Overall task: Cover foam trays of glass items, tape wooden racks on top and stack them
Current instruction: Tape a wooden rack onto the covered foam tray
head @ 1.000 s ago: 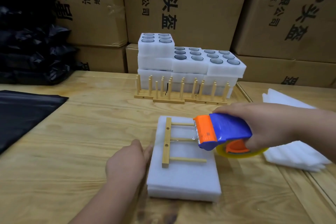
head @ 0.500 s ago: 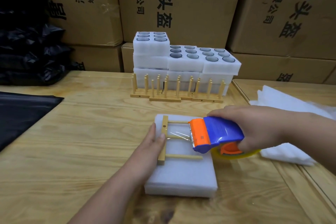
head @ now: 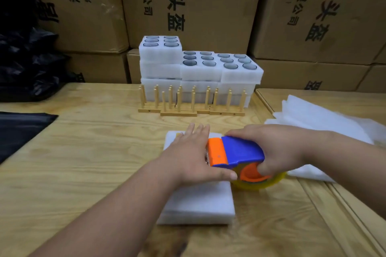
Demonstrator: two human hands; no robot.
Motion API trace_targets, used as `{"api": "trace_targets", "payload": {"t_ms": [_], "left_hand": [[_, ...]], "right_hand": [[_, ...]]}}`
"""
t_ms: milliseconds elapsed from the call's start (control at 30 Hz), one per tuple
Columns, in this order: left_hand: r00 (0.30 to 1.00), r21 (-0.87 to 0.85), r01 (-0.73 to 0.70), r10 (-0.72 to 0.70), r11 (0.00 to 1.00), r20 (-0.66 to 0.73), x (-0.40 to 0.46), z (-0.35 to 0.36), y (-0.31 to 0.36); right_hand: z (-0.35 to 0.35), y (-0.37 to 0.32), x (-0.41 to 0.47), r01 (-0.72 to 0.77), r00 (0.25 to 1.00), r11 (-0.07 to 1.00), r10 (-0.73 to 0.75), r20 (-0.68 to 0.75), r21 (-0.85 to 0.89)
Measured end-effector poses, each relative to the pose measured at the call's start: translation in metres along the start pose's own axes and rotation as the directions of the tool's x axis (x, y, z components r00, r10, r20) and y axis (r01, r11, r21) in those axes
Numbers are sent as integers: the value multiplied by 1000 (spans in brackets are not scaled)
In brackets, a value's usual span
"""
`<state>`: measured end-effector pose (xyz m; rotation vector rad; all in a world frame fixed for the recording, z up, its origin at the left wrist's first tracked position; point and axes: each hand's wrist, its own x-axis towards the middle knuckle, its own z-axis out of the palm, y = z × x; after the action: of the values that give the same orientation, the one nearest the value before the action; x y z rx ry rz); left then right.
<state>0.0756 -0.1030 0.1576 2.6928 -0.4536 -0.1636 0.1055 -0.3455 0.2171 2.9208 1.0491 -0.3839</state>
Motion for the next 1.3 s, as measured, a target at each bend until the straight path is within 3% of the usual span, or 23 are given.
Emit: {"api": "trace_targets", "payload": {"t_ms": [133,300,533,700,1067,1300], "left_hand": [[1000,208,2,2,978,-20,4,25,2],[999,209,9,-2,978,-33,5,26,-1],[998,220,5,8,975,-59,5,27,-1],[998,203,16,-4,979,-59,4,27,-1],[997,202,11,4,979,-72,4,26,-2],[1000,275,24,-19,961,-21,5,28,-2]], "right_hand": [[25,0,-2,-13,996,999,9,-94,-40],[46,10,-3,4,970,999,7,-245,45],[88,27,-27,129,880,919,67,-470,373],[95,24,-25,106,866,853,173,-469,511],[50,50,-37,123,914,917,44,-403,379],[52,96,-93,-48,914,966,144,-378,252]]}}
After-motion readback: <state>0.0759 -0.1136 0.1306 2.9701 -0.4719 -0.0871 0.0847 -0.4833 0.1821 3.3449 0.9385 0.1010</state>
